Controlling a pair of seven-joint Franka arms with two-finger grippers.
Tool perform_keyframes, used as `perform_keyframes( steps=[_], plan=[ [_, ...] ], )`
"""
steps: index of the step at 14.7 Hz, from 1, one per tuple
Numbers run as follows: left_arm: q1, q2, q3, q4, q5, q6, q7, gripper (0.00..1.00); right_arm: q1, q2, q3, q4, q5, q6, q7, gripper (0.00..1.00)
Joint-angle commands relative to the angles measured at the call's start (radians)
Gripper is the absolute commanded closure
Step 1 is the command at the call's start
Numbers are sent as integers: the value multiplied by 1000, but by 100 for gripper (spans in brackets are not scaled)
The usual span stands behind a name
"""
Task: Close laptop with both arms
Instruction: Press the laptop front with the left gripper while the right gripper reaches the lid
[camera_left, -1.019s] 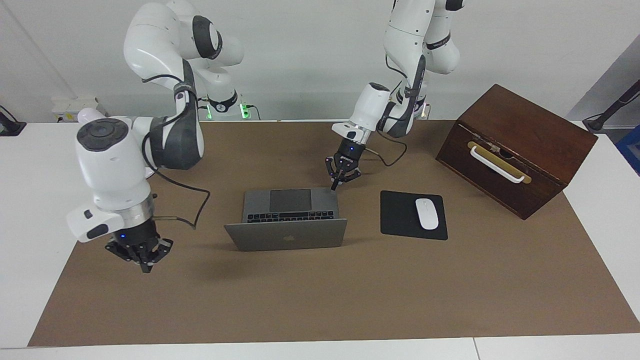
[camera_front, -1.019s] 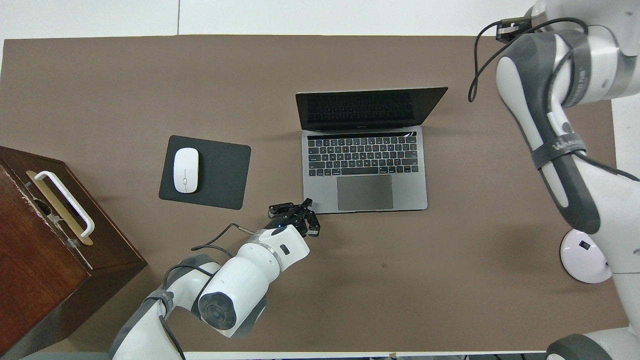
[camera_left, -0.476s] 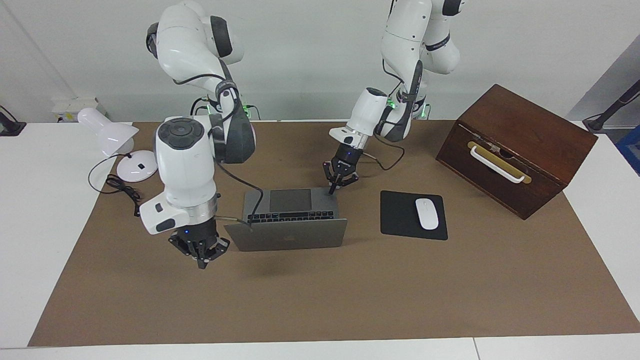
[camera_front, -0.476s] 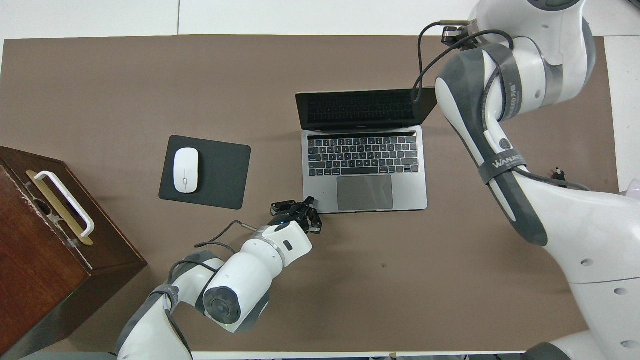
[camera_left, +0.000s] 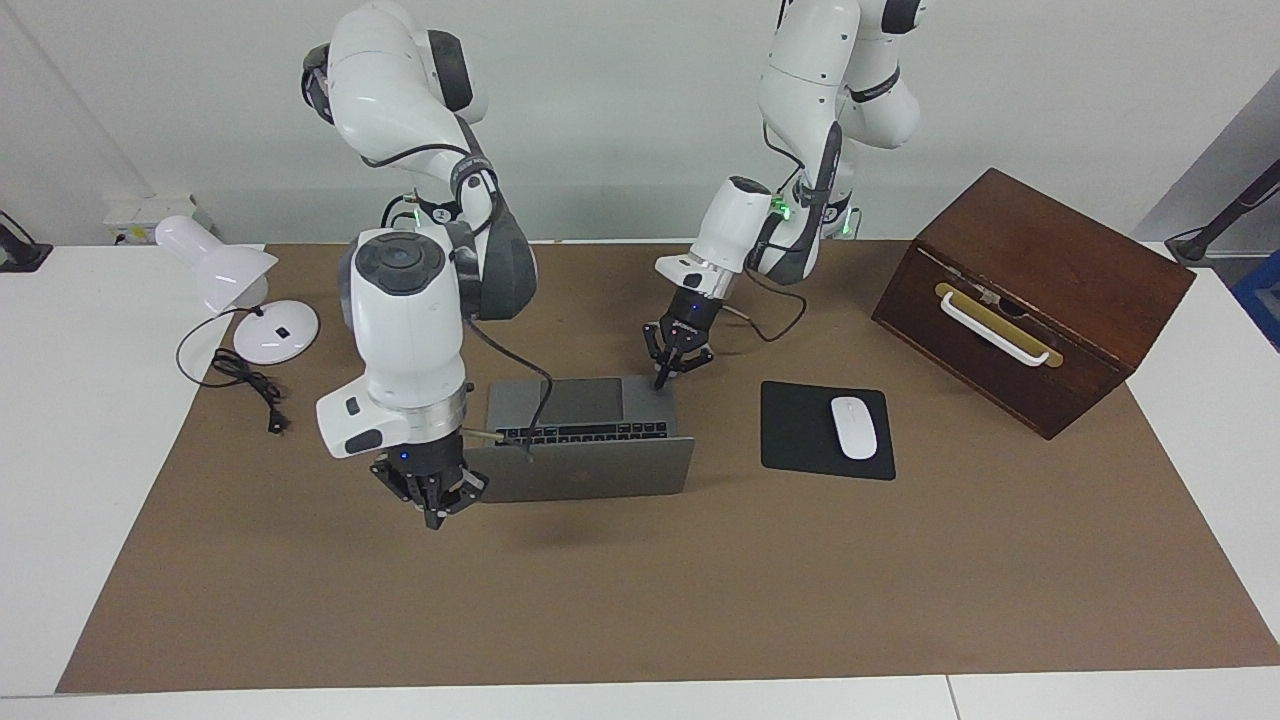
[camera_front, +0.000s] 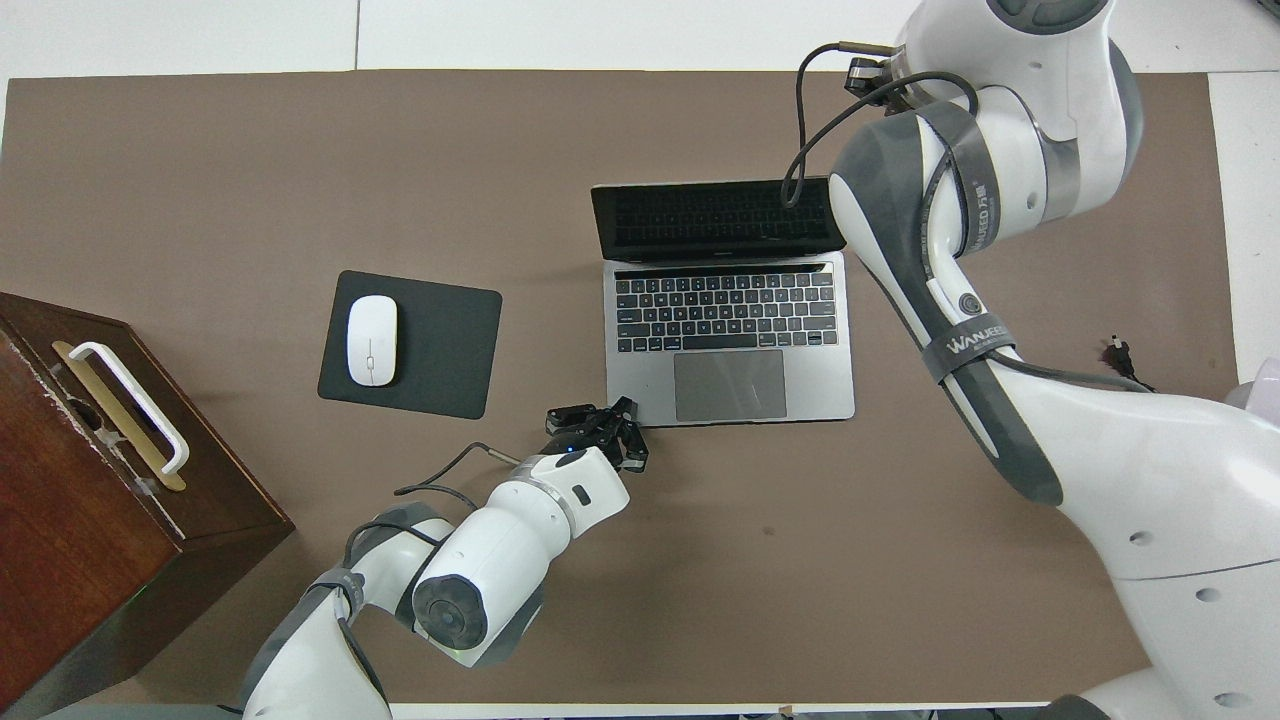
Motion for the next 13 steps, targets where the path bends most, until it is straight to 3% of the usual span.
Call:
perform_keyframes(
  steps=[1, 13],
  plan=[
    [-9, 36, 15, 11, -8, 16, 54, 100, -1, -2, 4, 1, -13, -9, -5, 100],
    [-3, 54, 15, 8, -7, 14, 97, 100, 4, -1, 7, 1, -33, 60, -318, 100]
  ],
)
